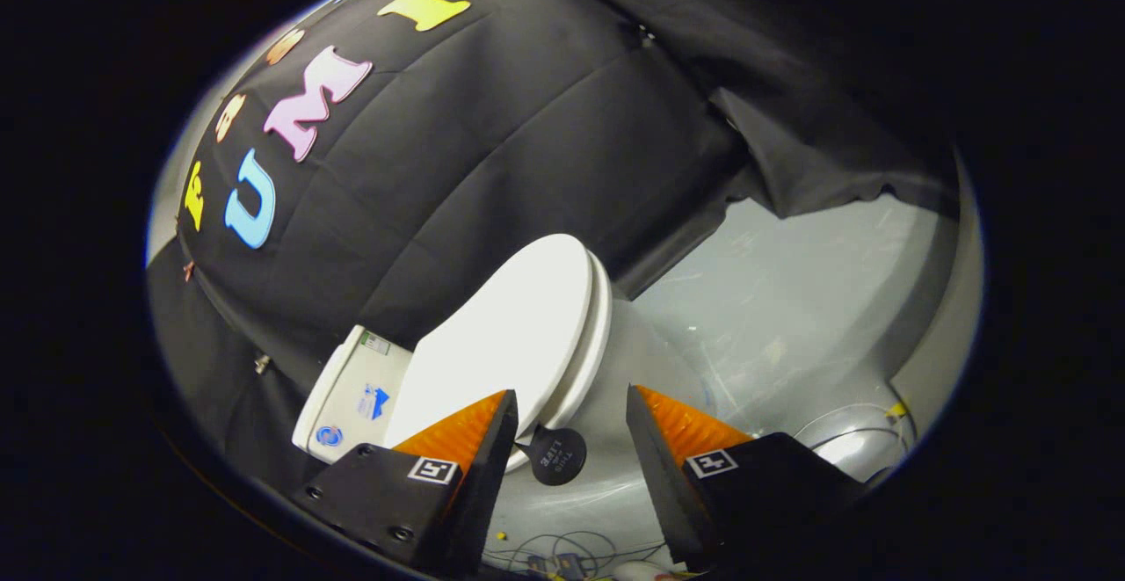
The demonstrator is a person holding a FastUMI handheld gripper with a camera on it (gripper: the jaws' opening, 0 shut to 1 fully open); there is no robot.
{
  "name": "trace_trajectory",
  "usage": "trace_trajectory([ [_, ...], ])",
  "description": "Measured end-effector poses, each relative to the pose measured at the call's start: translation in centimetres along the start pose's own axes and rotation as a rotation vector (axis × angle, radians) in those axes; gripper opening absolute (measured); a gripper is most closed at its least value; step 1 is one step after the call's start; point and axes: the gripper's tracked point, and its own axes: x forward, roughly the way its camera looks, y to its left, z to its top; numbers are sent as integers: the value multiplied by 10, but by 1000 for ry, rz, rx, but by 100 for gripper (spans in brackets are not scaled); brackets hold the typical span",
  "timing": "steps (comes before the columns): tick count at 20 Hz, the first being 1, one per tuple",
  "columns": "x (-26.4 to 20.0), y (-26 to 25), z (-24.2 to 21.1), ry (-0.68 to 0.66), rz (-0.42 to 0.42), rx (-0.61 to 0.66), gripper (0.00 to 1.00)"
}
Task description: Open the toilet lid.
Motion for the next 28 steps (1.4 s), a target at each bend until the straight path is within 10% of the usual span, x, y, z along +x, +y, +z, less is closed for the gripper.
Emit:
trace_trajectory([
  [5, 5, -10, -28, 68, 29, 199, 79],
  [10, 8, -1, -43, 117, 107, 338, 48],
  [13, 8, 5, -40, 93, 134, 401, 47],
  [16, 11, 5, -38, 88, 155, 447, 18],
  [21, 64, 15, -50, 81, 154, 517, 17],
  [22, 40, 3, -41, 91, 174, 522, 5],
  [28, 24, 10, -37, 105, 135, 487, 5],
])
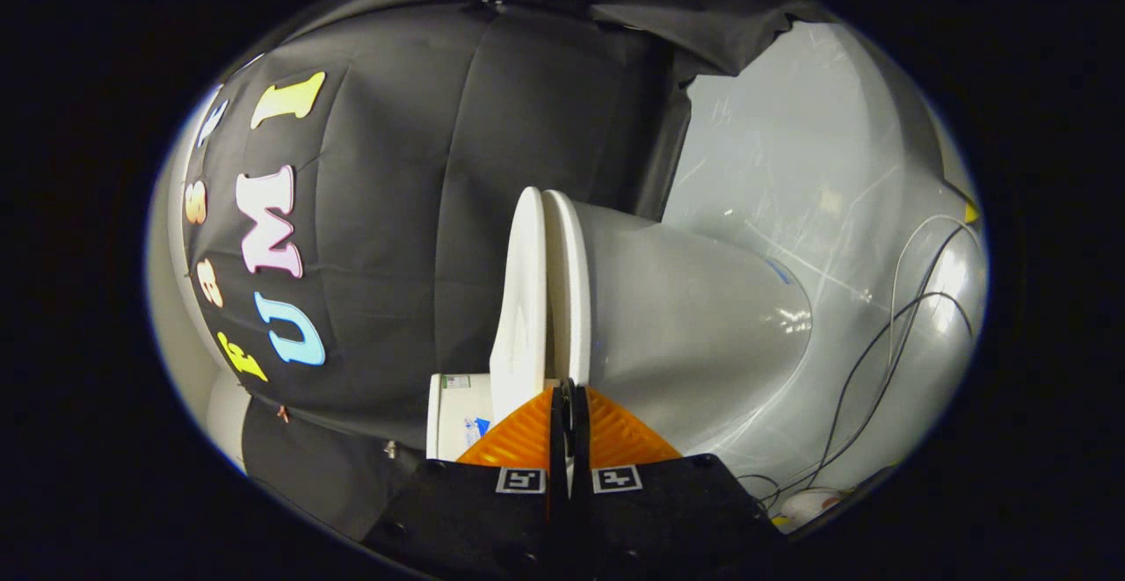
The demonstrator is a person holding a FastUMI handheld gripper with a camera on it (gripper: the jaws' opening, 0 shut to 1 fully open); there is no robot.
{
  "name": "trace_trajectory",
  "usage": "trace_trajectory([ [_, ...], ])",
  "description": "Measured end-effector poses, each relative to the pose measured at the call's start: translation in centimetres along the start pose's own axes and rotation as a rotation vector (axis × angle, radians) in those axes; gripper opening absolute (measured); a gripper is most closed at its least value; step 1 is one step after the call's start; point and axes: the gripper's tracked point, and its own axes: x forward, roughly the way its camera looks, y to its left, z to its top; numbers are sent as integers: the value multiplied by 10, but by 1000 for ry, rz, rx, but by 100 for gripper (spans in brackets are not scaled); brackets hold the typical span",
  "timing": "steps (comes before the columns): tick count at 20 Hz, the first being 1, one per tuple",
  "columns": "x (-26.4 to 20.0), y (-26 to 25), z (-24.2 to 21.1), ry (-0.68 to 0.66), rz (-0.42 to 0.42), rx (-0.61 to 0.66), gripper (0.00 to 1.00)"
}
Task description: Open the toilet lid.
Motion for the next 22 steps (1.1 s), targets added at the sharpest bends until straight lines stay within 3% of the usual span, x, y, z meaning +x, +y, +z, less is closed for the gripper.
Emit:
trace_trajectory([
  [6, -6, 16, 3, -24, -52, -68, 5],
  [22, -37, 142, -20, -137, -103, -396, 5],
])
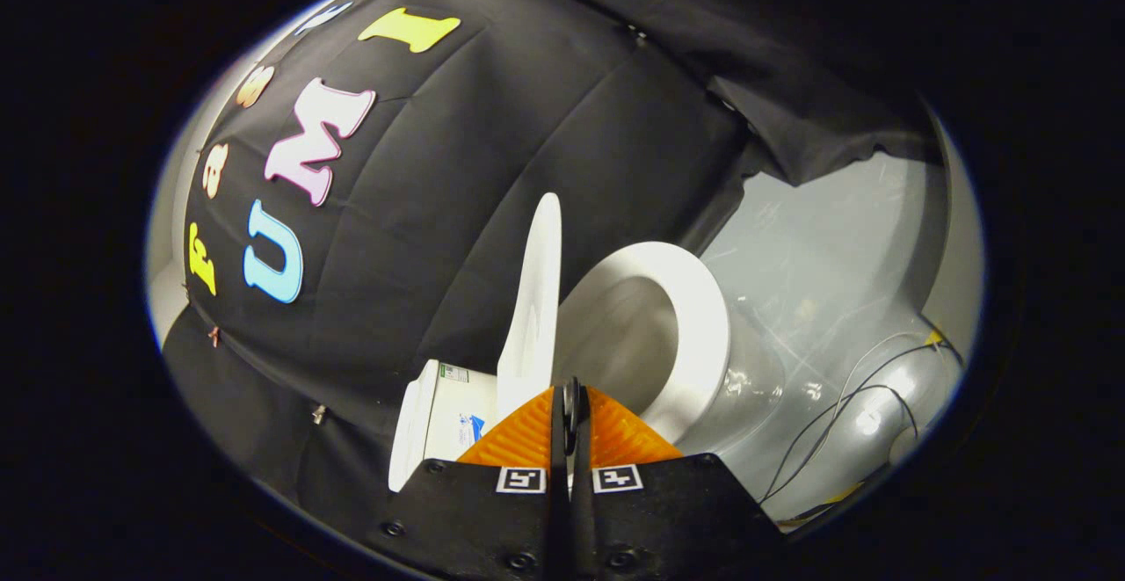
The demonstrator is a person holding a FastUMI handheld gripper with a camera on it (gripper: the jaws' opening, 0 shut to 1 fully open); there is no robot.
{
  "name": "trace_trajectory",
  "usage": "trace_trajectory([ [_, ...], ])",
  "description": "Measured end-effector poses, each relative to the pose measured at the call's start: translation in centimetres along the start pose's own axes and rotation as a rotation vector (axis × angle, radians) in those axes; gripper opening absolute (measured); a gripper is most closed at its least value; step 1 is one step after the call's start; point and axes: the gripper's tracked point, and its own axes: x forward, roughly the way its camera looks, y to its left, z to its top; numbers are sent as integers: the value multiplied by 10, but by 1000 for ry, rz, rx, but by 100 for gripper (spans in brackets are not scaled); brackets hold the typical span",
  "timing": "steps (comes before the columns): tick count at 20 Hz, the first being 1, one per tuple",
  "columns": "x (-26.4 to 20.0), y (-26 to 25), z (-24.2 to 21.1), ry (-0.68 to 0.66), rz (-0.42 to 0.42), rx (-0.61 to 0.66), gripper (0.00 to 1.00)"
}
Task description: Open the toilet lid.
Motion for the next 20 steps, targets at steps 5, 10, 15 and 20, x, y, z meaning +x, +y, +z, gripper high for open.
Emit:
trace_trajectory([
  [5, -11, 50, 5, -54, -7, -119, 5],
  [10, -18, 96, 0, -93, -30, -259, 5],
  [15, -23, 129, -8, -135, -62, -392, 5],
  [20, -25, 169, -19, -173, -71, -500, 5],
])
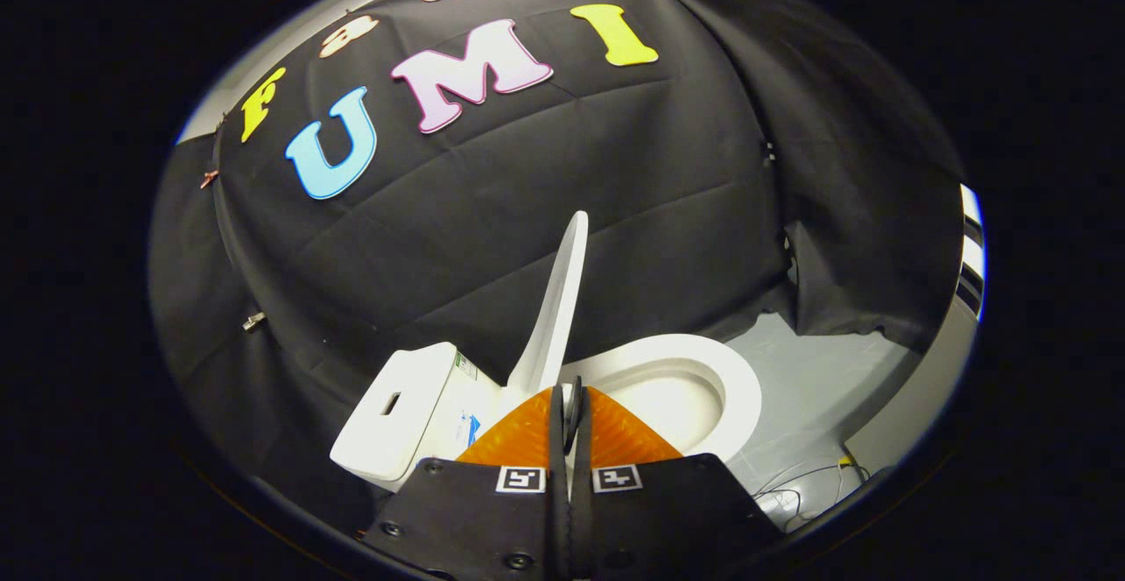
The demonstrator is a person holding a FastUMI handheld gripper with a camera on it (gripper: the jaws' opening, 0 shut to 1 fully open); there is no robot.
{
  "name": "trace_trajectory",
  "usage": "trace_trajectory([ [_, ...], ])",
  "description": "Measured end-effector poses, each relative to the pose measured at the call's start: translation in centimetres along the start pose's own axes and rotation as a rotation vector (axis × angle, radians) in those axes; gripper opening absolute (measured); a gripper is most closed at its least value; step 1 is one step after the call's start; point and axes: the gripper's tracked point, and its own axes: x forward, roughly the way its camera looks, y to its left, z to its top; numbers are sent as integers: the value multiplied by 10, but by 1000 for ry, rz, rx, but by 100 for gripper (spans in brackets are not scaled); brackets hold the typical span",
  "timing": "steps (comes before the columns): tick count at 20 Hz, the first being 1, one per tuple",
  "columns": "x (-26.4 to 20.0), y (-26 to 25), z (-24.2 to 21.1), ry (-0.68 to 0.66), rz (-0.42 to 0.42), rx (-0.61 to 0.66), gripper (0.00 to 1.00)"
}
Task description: Open the toilet lid.
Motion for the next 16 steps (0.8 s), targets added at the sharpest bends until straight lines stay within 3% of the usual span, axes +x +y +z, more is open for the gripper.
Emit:
trace_trajectory([
  [16, -14, 112, 3, -47, 22, -154, 5],
])
